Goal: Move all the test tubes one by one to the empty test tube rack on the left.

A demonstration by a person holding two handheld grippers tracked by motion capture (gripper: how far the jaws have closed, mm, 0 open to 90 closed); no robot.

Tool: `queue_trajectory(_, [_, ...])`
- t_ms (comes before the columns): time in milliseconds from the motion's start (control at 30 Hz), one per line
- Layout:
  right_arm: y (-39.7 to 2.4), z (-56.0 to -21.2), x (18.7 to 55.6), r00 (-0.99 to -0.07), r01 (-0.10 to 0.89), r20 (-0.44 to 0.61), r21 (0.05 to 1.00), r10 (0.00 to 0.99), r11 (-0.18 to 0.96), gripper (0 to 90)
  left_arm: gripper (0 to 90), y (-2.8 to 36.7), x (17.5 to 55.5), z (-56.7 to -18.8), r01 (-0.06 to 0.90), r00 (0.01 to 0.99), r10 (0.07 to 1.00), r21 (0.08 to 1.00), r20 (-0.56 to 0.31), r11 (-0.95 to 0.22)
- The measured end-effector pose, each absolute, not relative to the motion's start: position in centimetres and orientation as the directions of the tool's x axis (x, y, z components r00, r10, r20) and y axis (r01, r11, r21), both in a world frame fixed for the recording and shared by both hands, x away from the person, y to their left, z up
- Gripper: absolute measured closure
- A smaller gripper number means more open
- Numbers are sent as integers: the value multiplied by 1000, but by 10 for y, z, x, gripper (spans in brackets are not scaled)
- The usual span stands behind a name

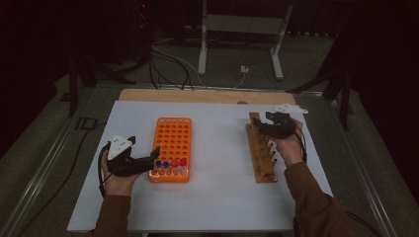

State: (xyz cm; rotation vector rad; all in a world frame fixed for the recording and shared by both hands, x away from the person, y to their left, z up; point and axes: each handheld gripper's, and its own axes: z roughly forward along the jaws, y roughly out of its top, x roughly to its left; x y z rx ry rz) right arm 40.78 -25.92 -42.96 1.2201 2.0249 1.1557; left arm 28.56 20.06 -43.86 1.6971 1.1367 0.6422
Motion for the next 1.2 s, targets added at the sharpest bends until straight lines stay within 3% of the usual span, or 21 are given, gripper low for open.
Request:
queue_trajectory(167, [-262, -440, 419, -447, 486, 22, 845, 894, 222, 558, 8, 199, 287, -439, 399, 416, 906, 911, -81, -102])
queue_trajectory(600, [-254, -454, 429, -444, 524, -4, 810, 896, 263, 755, 8, 195, 288, -439, 402, 438, 895, 908, -81, -115])
queue_trajectory(1200, [-255, -443, 424, -421, 494, -9, 837, 907, 238, 765, 9, 191, 288, -439, 397, 444, 894, 908, -64, -133])
